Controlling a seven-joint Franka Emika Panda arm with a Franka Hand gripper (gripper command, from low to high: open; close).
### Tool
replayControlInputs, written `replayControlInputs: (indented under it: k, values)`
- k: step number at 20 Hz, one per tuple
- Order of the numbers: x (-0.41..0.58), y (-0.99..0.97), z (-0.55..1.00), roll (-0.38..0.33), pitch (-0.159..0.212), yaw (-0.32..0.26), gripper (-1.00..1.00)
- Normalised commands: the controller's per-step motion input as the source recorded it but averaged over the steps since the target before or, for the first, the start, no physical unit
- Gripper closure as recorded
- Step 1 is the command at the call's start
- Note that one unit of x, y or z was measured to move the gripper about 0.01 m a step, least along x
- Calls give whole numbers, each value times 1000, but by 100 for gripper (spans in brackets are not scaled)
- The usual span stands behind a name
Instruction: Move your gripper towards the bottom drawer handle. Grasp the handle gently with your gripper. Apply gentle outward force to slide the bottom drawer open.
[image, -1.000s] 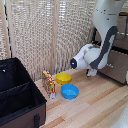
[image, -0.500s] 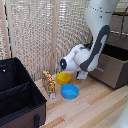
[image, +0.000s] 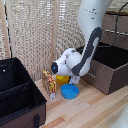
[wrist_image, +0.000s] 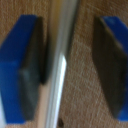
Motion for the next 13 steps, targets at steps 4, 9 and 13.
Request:
replayControlInputs:
  k: [4, 9, 13]
  values:
    - [119, -26, 588, 35, 14, -7, -100]
    - [127, 35, 731, 115, 3, -44, -100]
    - [142, 174, 646, 149, 25, -54, -100]
